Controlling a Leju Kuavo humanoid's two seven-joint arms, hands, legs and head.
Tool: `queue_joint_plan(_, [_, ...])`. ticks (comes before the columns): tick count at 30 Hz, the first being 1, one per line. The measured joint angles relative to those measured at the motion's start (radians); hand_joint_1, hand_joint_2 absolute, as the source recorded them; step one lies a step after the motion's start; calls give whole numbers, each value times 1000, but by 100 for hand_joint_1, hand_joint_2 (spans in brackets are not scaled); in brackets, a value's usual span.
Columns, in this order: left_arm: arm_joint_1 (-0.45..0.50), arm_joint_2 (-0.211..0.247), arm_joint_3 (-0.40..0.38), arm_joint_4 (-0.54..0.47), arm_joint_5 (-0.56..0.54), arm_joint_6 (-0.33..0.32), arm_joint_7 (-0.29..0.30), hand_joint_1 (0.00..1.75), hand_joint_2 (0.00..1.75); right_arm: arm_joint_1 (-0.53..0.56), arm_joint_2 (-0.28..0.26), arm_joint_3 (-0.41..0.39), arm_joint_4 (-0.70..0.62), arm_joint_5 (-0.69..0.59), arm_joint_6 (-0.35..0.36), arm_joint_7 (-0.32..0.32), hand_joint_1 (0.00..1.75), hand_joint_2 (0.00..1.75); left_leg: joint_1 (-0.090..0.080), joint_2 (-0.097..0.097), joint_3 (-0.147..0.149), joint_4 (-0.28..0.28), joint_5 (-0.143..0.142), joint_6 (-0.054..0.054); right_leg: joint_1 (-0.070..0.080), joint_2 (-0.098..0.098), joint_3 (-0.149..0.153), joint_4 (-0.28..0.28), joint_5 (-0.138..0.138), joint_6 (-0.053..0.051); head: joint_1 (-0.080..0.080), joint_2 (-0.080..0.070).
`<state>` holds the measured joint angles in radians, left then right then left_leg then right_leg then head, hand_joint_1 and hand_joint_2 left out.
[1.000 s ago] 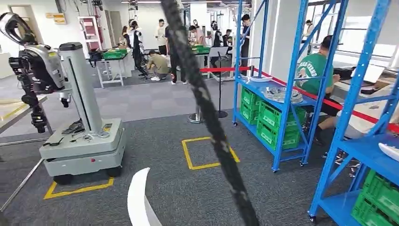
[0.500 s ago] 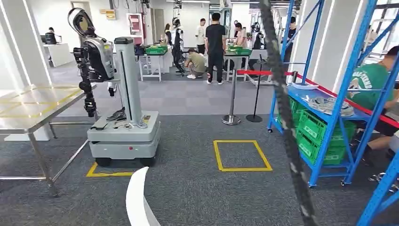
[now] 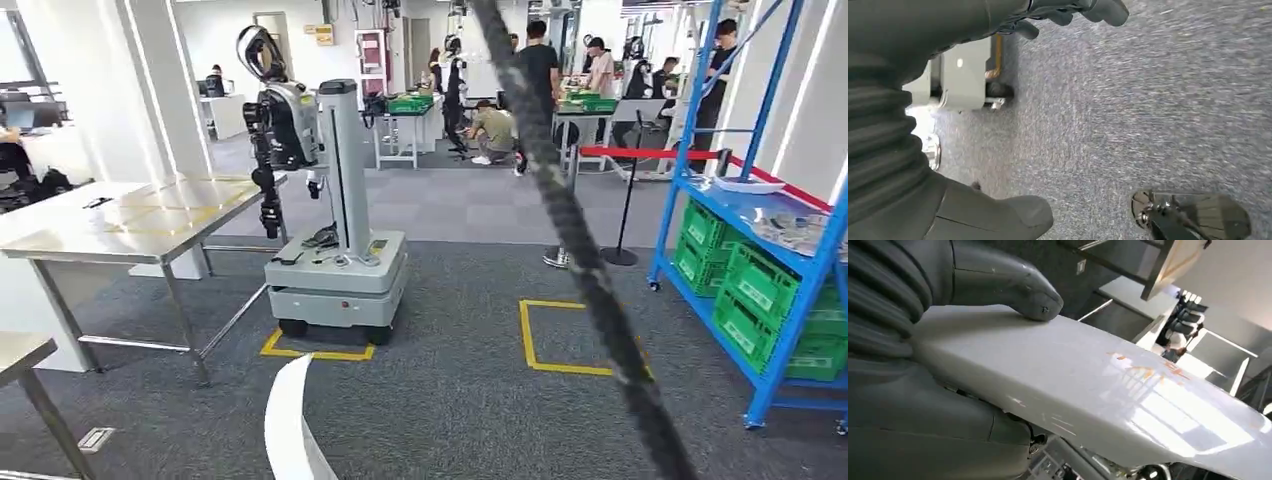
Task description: Take the parts from the cabinet and place them on the table.
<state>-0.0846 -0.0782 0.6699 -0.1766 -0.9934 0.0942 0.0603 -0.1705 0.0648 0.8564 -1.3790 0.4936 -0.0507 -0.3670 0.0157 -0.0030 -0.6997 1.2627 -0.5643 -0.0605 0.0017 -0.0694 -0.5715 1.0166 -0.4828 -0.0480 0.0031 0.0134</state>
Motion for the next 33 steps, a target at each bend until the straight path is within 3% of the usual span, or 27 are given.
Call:
queue_joint_plan(1, [0,1,0,0,-1,0,-1,0,175,0,0,0,0,0,-3,0,175,175,0,10,50,-91,44,1,0,-13,1,1,-1,2,0,0])
queue_joint_plan(2, [-2,2,0,0,-5,0,-1,0,175,-1,0,0,0,0,-6,-1,175,175,0,36,102,-184,78,3,0,-23,3,4,-4,6,0,0])
queue_joint_plan(3, [-5,2,0,0,-9,0,0,0,175,-2,0,0,0,0,-6,-3,175,175,-6,90,132,-247,79,11,7,-33,2,9,-9,12,0,0])
queue_joint_plan(4, [-7,2,0,-1,-8,0,0,0,175,-2,0,0,0,0,-7,-3,175,175,-8,77,135,-245,86,23,10,-40,3,13,-12,17,1,0])
queue_joint_plan(7, [-5,3,1,0,-5,-5,-12,0,175,-3,0,2,0,0,-8,-3,175,175,-10,43,119,-246,89,41,9,-70,10,9,-12,31,1,0])
queue_joint_plan(8, [-4,2,0,0,-12,-5,-16,0,175,-5,0,2,0,0,-8,-4,175,175,-2,29,133,-253,95,49,7,-59,12,12,-20,42,1,0])
queue_joint_plan(9, [-5,0,0,0,-12,-3,-16,0,175,-6,0,2,0,0,-9,-6,175,175,-1,20,133,-253,97,52,1,-1,3,40,-40,49,1,0])
queue_joint_plan(10, [-8,0,0,-1,-11,-2,-16,0,175,-6,0,2,0,0,-9,-9,175,175,0,11,132,-253,100,58,-1,38,-22,99,-75,53,1,0])
queue_joint_plan(11, [-10,0,1,-1,-5,1,-19,0,175,-4,-2,2,2,2,-9,-9,175,175,0,-1,129,-253,102,61,-4,57,-64,185,-115,56,2,0])
queue_joint_plan(12, [-11,0,1,-1,-3,3,-22,0,175,-2,-5,2,4,3,-9,-7,175,175,0,-15,126,-252,103,63,-4,63,-107,269,-146,58,2,0])
queue_joint_plan(13, [-11,0,1,-1,-4,6,-24,0,175,-1,-6,2,6,5,-9,-8,175,175,0,-30,124,-251,103,63,-5,64,-137,322,-155,59,3,0])
queue_joint_plan(14, [-10,0,1,-1,-5,9,-20,0,175,-1,-7,2,7,8,-8,-9,175,175,0,-44,124,-249,103,63,-5,64,-142,322,-139,59,2,0])
queue_joint_plan(15, [-9,0,1,0,-5,9,-14,0,175,-1,-8,2,8,9,-8,-10,175,175,1,-59,123,-247,103,62,-8,67,-122,277,-103,58,3,0])
queue_joint_plan(17, [-9,-1,3,0,2,9,-9,0,175,-3,-7,2,8,11,-7,-10,175,175,4,-88,123,-241,102,57,-14,89,-40,105,-14,55,2,0])
queue_joint_plan(18, [-9,-1,6,0,6,10,-10,0,175,-5,-7,3,8,13,-6,-10,175,175,6,-98,120,-239,102,51,-19,135,-8,33,-2,53,2,0])
queue_joint_plan(19, [-11,-1,8,-1,6,13,-8,0,175,-5,-7,3,8,17,-5,-10,175,175,1,-111,115,-233,101,40,-14,146,-7,24,-8,54,2,0])
queue_joint_plan(22, [-5,-1,12,0,7,20,1,0,175,-5,-5,3,7,33,-4,3,175,175,8,-136,97,-249,113,15,-8,116,-10,23,-2,38,2,0])
queue_joint_plan(23, [-4,1,15,0,6,20,3,0,175,-5,-2,3,6,40,-4,4,175,175,9,-134,100,-246,111,12,-17,100,-7,8,6,27,2,0])
queue_joint_plan(24, [-5,0,16,0,1,19,5,0,175,-5,0,3,5,43,-3,4,175,175,6,-83,92,-228,98,13,-16,89,-4,4,7,19,0,0])
queue_joint_plan(25, [-9,-2,16,0,-6,18,11,0,175,-5,0,2,1,48,-2,3,175,175,4,-43,66,-174,60,12,-15,77,-4,3,8,13,0,0])
queue_joint_plan(26, [-14,-3,16,0,-9,18,14,0,175,-5,0,2,0,53,2,3,175,175,4,-23,31,-98,18,9,-12,62,-5,3,7,11,0,0])
queue_joint_plan(28, [-17,-3,16,0,-4,13,15,0,175,-6,0,2,0,64,5,7,175,175,4,-10,-23,28,-31,5,-8,33,-6,4,6,8,0,0])
queue_joint_plan(29, [-17,-3,17,0,-5,12,15,0,175,-7,0,2,0,64,5,7,175,175,4,-8,-26,42,-27,5,-7,20,-5,4,5,8,0,0])
queue_joint_plan(31, [-16,-2,17,0,-15,16,18,0,175,-19,0,2,0,71,5,7,175,175,4,0,32,-57,37,6,-7,-4,-5,6,4,10,0,0])
queue_joint_plan(32, [-17,-2,17,0,-15,18,21,0,175,-29,0,2,-1,72,5,7,175,175,3,19,81,-146,76,8,-7,-17,-5,9,2,13,0,0])
queue_joint_plan(33, [-20,-2,17,-1,-15,19,22,0,175,-39,0,2,-4,74,5,7,175,175,0,73,122,-219,95,12,-4,-24,-4,13,-1,18,0,0])
